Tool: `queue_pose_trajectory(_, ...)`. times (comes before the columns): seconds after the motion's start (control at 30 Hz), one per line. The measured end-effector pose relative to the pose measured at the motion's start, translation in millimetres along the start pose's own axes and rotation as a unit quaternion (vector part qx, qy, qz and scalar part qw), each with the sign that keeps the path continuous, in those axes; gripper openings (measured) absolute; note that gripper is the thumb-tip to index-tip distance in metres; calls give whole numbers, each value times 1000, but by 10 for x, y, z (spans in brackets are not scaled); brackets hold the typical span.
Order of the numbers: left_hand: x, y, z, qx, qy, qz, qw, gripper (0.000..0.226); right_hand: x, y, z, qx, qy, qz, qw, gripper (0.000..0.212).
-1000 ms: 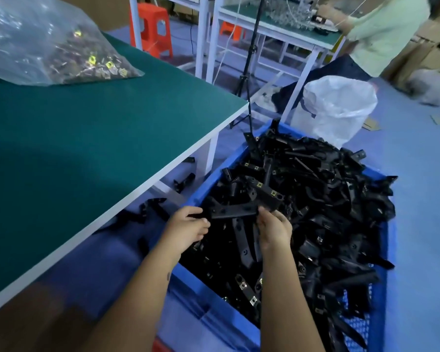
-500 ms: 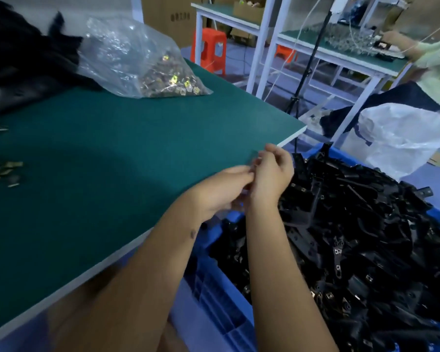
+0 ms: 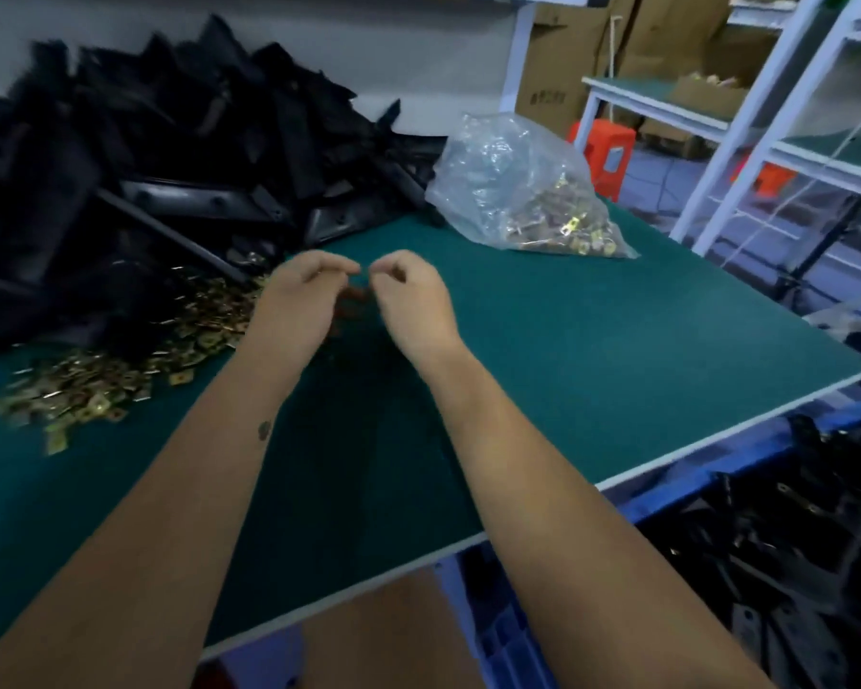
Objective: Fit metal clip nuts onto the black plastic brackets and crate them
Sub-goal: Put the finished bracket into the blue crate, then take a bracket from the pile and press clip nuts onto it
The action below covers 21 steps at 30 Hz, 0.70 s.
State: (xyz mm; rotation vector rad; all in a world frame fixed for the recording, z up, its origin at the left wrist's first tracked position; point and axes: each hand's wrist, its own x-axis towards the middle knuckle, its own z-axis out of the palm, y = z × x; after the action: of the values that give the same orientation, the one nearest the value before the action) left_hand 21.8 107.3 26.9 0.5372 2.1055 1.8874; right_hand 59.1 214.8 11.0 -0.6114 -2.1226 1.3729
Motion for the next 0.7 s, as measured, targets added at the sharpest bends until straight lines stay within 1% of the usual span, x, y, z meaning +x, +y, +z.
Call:
queue_pose_trajectory(0.07, 65, -136, -204, 41, 69, 30, 996, 30, 60, 3, 269, -68, -52, -17, 996, 18)
queue_pose_trajectory(0.1, 87, -199, -265, 46, 89, 34, 994, 30, 106, -2, 352, -96, -59, -26, 993, 21)
queue_pose_trajectory(0.13, 110, -261, -304, 35, 97, 32, 994, 31, 166, -9, 405, -109, -50, -36, 992, 24)
queue_pose_trajectory(0.23, 186, -353, -305, -11, 94, 32, 995, 32, 417, 6, 442, -129, 20, -53, 990, 34)
queue_pose_trajectory(0.3, 258, -381, -260, 11, 92, 37, 995, 31, 595, 44, 453, -178, 37, -52, 982, 45)
queue_pose_trajectory(0.37, 321, -394, -208, 45, 92, 41, 994, 30, 752, 77, 507, -246, 8, -47, 968, 56)
queue_pose_trajectory(0.43, 369, -410, -178, 82, 86, 47, 992, 28, 896, 90, 578, -332, -38, -29, 942, 66)
queue_pose_trajectory(0.5, 391, -414, -170, 119, 78, 47, 989, 28, 1025, 92, 633, -385, -61, -17, 921, 71)
queue_pose_trajectory(0.6, 406, -426, -166, 131, 77, 30, 988, 27, 1158, 87, 683, -411, -71, -25, 909, 67)
queue_pose_trajectory(0.7, 405, -416, -169, 124, 78, 27, 989, 26, 1187, 82, 697, -394, -64, -39, 916, 64)
